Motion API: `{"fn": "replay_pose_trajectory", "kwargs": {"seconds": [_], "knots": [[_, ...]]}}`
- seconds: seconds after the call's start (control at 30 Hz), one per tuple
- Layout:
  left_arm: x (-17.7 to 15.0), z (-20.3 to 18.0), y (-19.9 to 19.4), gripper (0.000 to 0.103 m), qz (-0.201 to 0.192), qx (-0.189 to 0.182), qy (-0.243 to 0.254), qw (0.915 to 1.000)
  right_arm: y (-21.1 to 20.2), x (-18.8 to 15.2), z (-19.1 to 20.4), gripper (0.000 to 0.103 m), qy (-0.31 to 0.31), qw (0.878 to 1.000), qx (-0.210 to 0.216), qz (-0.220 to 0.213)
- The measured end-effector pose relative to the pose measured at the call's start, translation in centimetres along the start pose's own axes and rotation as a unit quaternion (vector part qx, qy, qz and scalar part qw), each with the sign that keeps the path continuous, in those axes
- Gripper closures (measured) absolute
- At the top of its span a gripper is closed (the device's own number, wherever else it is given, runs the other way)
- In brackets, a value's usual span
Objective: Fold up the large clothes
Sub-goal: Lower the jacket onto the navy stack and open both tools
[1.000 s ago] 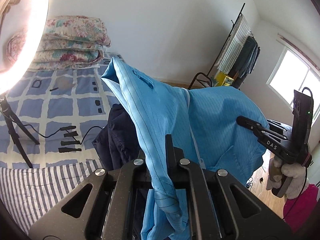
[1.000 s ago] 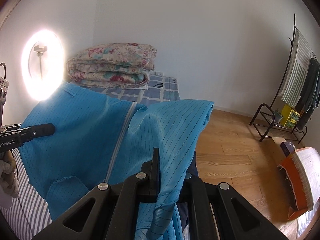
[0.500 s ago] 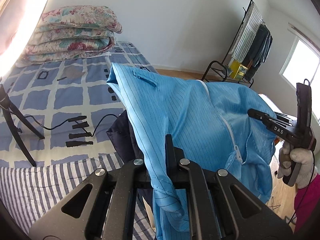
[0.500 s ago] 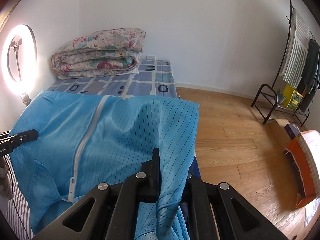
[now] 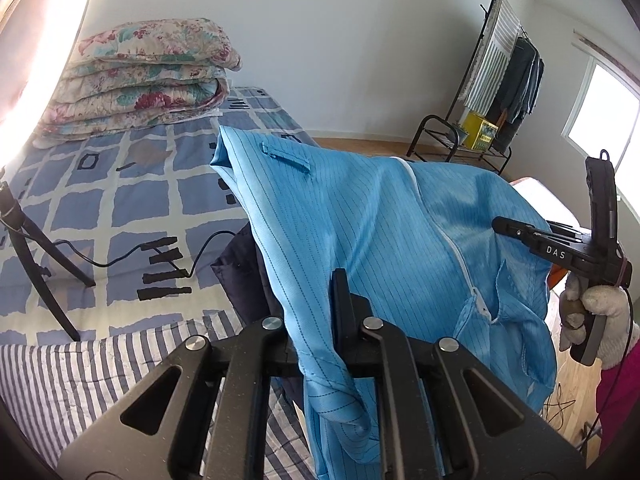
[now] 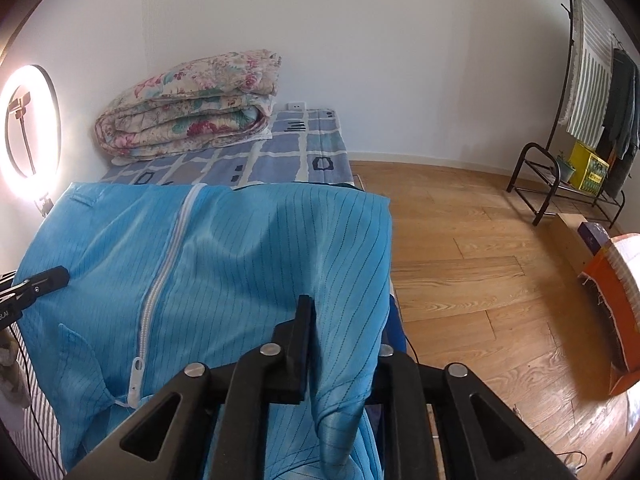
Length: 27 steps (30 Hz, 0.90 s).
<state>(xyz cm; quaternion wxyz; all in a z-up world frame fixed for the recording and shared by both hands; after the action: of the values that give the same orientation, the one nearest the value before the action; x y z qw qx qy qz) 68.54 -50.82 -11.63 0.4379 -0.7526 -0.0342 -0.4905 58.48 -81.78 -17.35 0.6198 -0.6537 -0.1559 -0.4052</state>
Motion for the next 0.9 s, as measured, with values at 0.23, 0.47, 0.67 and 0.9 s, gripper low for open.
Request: {"fn": "replay_pose_trajectory", "kwargs": {"seconds": [0.23, 0.47, 0.67, 0.9], "knots": [[-0.5, 0.0, 0.0, 0.070, 0.006, 0.003, 0.005, 1.0000, -0.3, -0.4, -1.0, 0.073, 0.007, 1.000, -0.008, -0.002], [-1.0, 0.4, -1.1, 0.033, 0.008, 0.015, -0.007, 0.9998, -1.4, -0.9, -1.3, 0.026, 0.013, 0.999, -0.040, -0.020], [-1.8, 0.6, -3.2, 0.031, 0.009, 0.021, -0.013, 0.9997, -3.7, -1.0, -0.9, 0.012, 0.015, 0.997, -0.059, -0.042], [-2.9, -0.5, -7.2, 0.027, 0.000, 0.028, -0.008, 0.9996, -7.9, -2.1, -0.3, 0.002, 0.016, 0.996, -0.065, -0.064]]}}
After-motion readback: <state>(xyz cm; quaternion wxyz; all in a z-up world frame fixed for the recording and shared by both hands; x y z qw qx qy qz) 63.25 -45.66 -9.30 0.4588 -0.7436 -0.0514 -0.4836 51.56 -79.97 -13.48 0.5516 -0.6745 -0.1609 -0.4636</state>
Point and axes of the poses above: each gripper's, at about its wrist camera, not at the fingertips, and y roughly the way its jaws point, z to its left, x to its top, the point moved 5 cm from there along y, roughly the way its jaws point, and after that the axes turned 11 degrees about y, right-handed, at the moved point
